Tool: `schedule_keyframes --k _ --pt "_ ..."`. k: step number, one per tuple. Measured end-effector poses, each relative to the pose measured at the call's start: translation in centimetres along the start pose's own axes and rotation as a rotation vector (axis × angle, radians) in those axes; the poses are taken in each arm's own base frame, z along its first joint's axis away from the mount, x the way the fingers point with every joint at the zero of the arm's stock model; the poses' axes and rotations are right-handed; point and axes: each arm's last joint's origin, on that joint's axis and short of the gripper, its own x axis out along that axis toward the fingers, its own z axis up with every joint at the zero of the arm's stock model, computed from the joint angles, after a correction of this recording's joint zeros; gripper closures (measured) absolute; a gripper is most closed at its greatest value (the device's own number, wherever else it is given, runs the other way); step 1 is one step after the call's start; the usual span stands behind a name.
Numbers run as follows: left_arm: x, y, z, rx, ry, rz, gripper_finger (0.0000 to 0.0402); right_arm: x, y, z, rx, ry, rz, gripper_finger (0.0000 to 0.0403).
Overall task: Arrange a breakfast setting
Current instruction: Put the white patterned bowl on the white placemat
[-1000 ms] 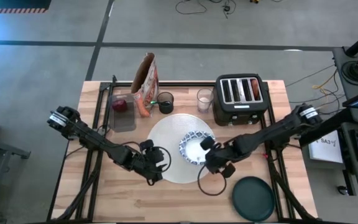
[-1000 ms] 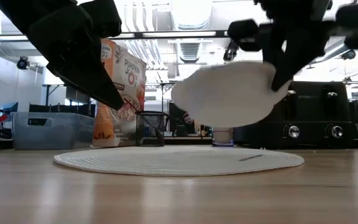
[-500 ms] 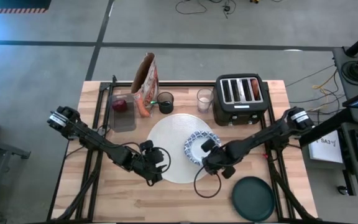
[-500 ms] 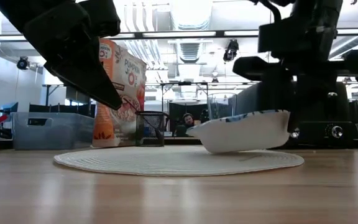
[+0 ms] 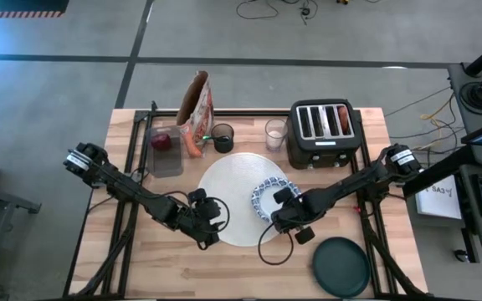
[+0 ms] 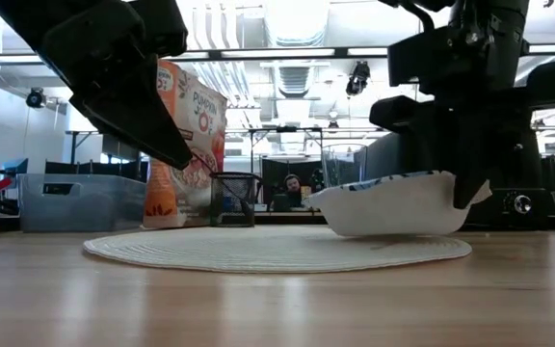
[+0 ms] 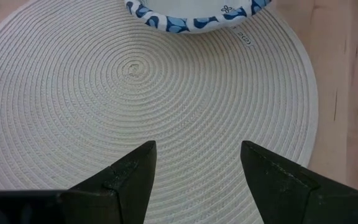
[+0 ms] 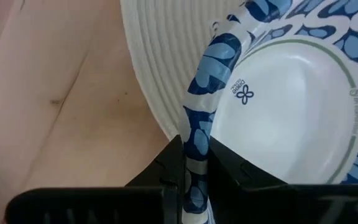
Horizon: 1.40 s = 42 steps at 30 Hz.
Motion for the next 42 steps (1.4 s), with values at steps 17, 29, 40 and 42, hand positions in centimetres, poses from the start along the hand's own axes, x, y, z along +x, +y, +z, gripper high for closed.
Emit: schedule_keyframes --k 17,29,40,42 --pt "0.0 0.01 0.0 -0.008 -0.002 0.003 0.0183 -0.28 -0.25 0.41 -0.088 -0.015 -0.056 0.0364" --pt "0.0 0.02 -0.01 -0.007 -0.001 0.005 0.0183 -0.29 -0.27 0.45 -0.181 -0.016 -0.063 0.0365" --pt "0.03 0.15 -0.01 -0.003 -0.006 0.023 0.0183 -0.31 -0.48 0.75 -0.137 -0.038 -0.126 0.0361" --pt "0.03 0.15 0.0 -0.003 -0.007 0.024 0.0183 -0.31 -0.48 0.74 -0.137 -0.037 -0.126 0.0353"
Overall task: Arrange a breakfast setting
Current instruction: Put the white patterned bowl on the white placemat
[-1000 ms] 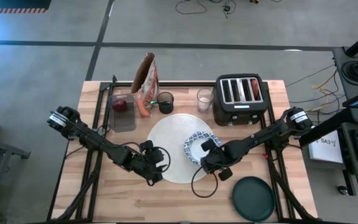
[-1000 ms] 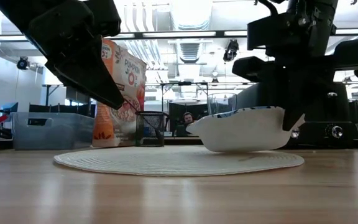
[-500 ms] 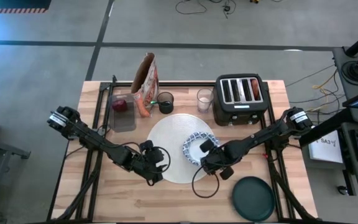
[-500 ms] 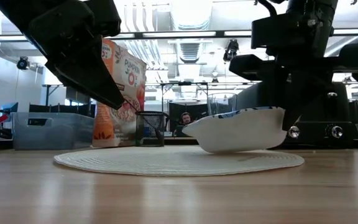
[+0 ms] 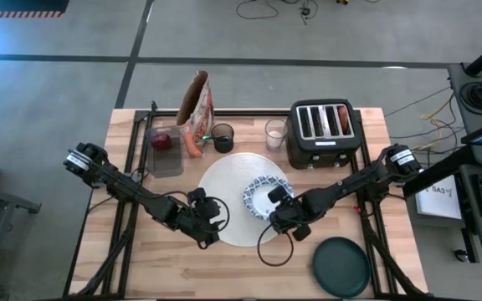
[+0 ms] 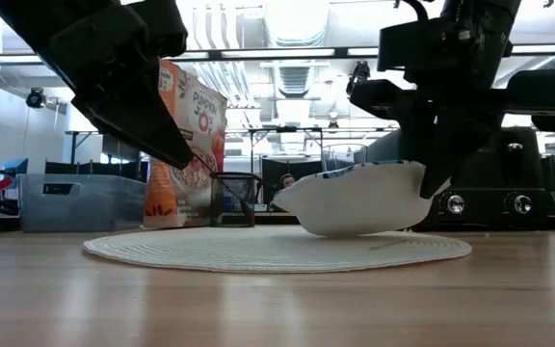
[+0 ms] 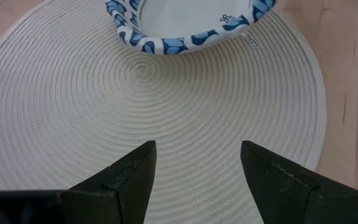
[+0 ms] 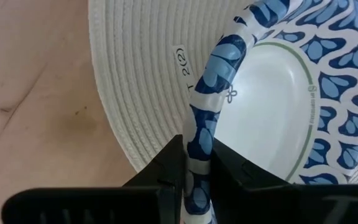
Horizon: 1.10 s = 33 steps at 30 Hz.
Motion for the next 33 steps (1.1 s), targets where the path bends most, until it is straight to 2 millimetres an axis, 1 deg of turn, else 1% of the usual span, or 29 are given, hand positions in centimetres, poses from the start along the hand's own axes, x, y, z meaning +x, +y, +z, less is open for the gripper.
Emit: schedule_keyframes --k 2,4,8,12,16,26,29,33 --pt "0.0 0.0 0.0 0.0 0.0 0.0 0.0183 0.0 0.0 0.0 0.002 0.001 0.0 0.0347" --pt "0.0 0.0 0.0 0.0 0.0 0.0 0.0183 0.0 0.0 0.0 0.002 0.001 0.0 0.0349" --pt "0.0 0.0 0.0 0.0 0.001 0.0 0.0183 0.0 0.0 0.0 -0.004 0.002 0.0 0.0384" --pt "0.0 0.0 0.0 0.001 0.001 0.001 0.0183 0.0 0.0 0.0 0.019 -0.001 -0.008 0.0384" --pt "0.0 0.0 0.0 0.001 0.001 0.001 0.0183 0.0 0.0 0.0 0.039 -0.001 -0.007 0.036" --pt "0.0 0.0 0.0 0.001 0.001 0.001 0.0183 0.0 0.0 0.0 0.034 0.0 -0.007 0.0269" --pt "0.0 0.0 0.0 0.001 0.001 0.001 0.0183 -0.1 -0.1 0.1 0.065 0.0 -0.007 0.0252" --pt "0.0 0.0 0.0 0.011 0.002 0.001 0.0183 -1.0 -0.4 0.6 0.114 -0.032 -0.009 0.0244"
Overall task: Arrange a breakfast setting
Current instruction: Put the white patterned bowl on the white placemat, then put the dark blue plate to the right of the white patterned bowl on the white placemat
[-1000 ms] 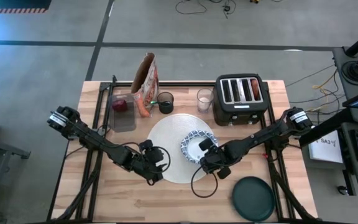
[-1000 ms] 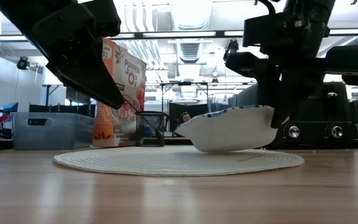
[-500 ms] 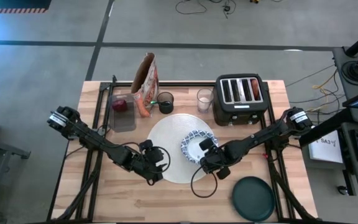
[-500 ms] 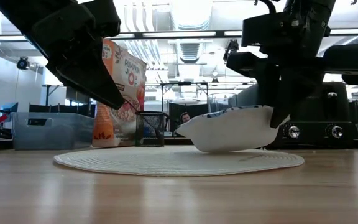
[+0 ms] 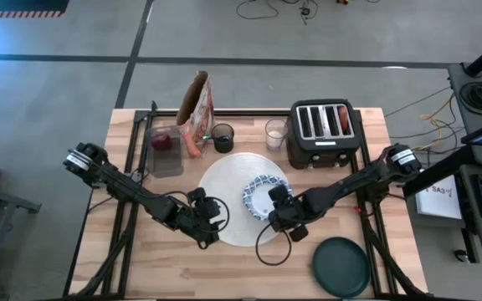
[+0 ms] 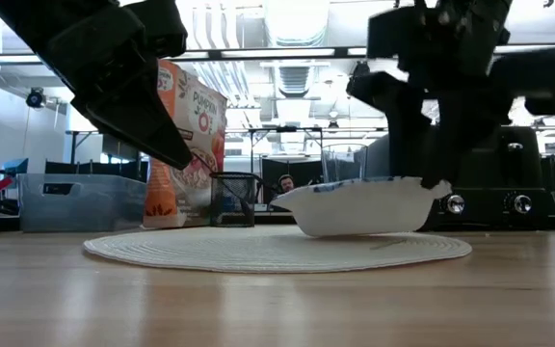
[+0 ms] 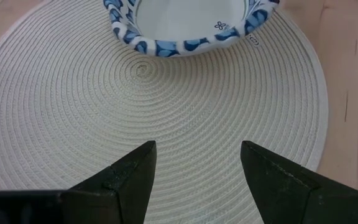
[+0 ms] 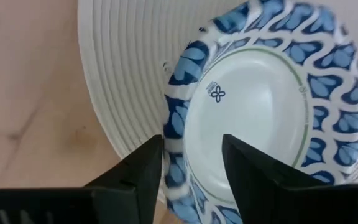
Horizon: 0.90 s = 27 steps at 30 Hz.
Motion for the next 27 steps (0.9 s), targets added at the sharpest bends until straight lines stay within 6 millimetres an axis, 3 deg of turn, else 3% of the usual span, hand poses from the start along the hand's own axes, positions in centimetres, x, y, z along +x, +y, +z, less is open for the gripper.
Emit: schedule_keyframes --k 6,14,21,27 --pt "-0.3 0.0 0.1 0.014 0.013 -0.031 0.0183 -2.3 -0.6 0.9 0.141 -0.067 0.012 0.0243" --pt "-0.4 -0.4 0.0 0.011 0.027 -0.079 0.0183 -5.2 0.1 1.2 0.61 -0.081 0.352 0.0251" --pt "-0.9 -0.9 0.1 0.037 -0.001 -0.115 0.0183 -5.5 3.3 0.8 0.961 0.074 0.388 0.0263" --pt "-1.4 -1.3 0.0 0.079 -0.012 -0.138 0.0183 -4.5 6.4 0.6 1.295 0.234 0.323 0.0264"
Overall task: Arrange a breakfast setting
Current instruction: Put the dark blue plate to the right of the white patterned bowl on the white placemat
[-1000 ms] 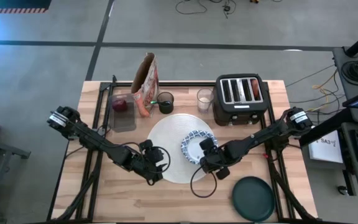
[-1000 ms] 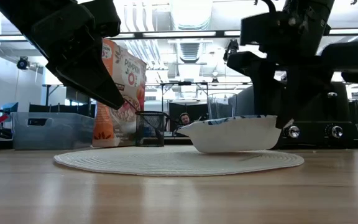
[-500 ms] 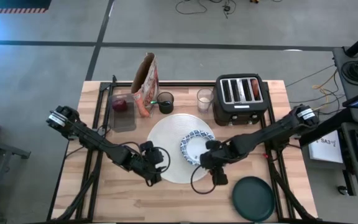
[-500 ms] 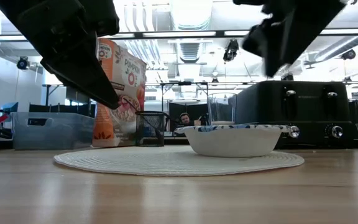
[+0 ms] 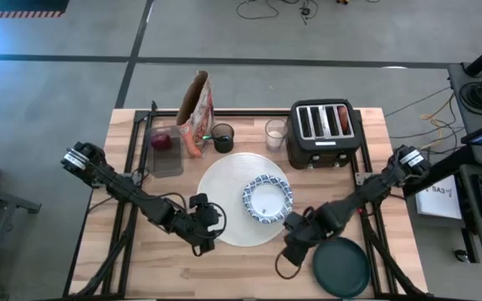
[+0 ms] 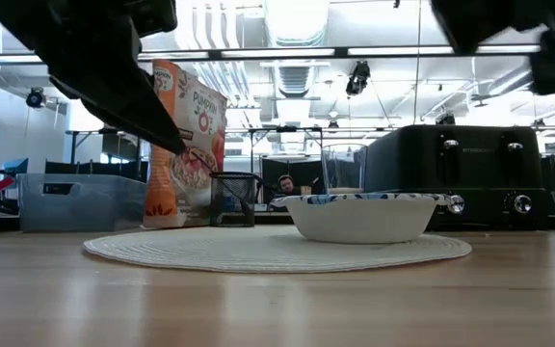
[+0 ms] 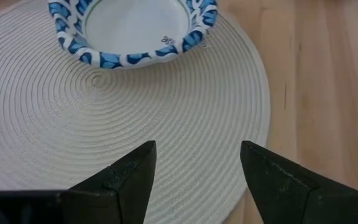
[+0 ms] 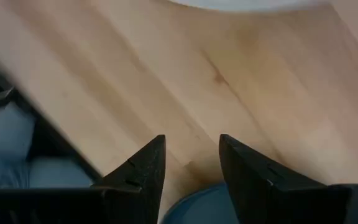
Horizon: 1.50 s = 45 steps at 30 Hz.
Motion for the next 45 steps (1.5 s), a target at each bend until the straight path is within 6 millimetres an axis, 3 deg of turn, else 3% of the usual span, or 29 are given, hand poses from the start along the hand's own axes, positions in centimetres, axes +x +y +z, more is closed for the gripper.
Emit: schedule_keyframes --k 10,21,30,36,45 --pt "-0.5 -0.9 -0.8 0.085 0.051 -0.069 0.0183 3.2 0.8 -3.8 0.305 0.034 -0.101 0.0264" --pt "-1.1 -1.7 -1.6 0.144 0.066 -0.099 0.0183 5.2 0.9 -6.7 0.463 0.033 -0.17 0.0264" --pt "-1.3 -1.9 -1.8 0.166 0.08 -0.111 0.0183 7.4 0.7 -7.1 0.451 0.029 -0.239 0.0264" --pt "-1.3 -1.9 -1.9 0.168 0.083 -0.108 0.0183 8.5 0.8 -7.2 0.353 0.096 -0.253 0.0266" --pt "-1.3 -1.9 -1.8 0.166 0.079 -0.104 0.0183 8.1 1.2 -7.3 0.261 0.139 -0.233 0.0323"
